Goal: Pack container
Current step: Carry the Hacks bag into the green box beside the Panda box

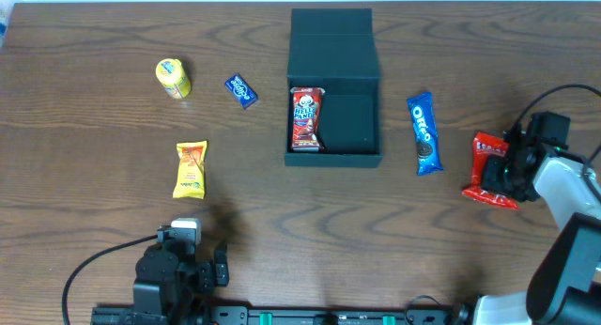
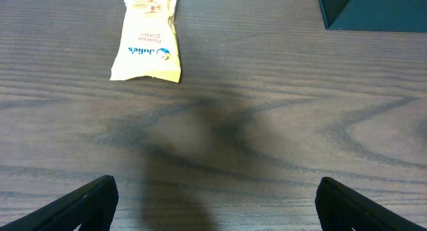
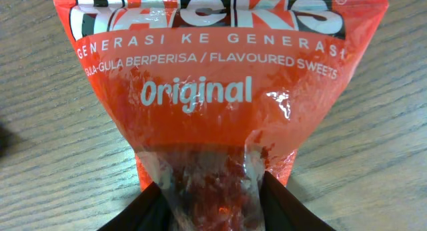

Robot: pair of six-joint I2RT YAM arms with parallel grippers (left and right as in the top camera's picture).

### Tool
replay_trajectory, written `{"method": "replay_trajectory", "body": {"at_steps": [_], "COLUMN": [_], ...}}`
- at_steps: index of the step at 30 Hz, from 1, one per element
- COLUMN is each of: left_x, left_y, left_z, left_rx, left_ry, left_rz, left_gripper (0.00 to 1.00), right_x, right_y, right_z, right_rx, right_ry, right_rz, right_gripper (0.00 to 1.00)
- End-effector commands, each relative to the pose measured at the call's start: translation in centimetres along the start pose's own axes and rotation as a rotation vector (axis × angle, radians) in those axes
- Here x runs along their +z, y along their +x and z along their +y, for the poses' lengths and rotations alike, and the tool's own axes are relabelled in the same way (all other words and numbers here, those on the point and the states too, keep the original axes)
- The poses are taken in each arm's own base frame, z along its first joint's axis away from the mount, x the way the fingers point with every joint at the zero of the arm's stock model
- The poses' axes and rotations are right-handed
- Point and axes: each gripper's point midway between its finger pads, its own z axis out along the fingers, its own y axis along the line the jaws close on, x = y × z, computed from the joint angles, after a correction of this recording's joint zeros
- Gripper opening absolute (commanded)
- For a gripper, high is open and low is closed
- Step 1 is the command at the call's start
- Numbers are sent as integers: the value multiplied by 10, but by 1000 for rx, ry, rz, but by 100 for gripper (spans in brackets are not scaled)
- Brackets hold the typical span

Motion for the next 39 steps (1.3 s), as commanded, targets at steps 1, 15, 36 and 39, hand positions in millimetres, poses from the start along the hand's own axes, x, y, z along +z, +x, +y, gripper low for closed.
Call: {"method": "replay_trajectory", "body": {"at_steps": [1,15,36,39], "left_x": [7,7,7,7], "left_y": [14,14,14,14], "left_z": [4,4,4,4], "left_rx": [-16,-16,-16,-16], "left_ry": [-18,-18,-18,-18], "left_rz": [46,46,46,46], "left_gripper": [95,96,95,96], "right_x": [4,-5,-154,-177], "right_y": [5,-4,-12,-6], "right_z": [-1,0,115,146], "right_rx": [43,76,-109,-162], "right_ry": [-7,-8,-424,-478], "right_rz": [15,-31,-344,-341], "right_gripper": [32,15,6,5]}}
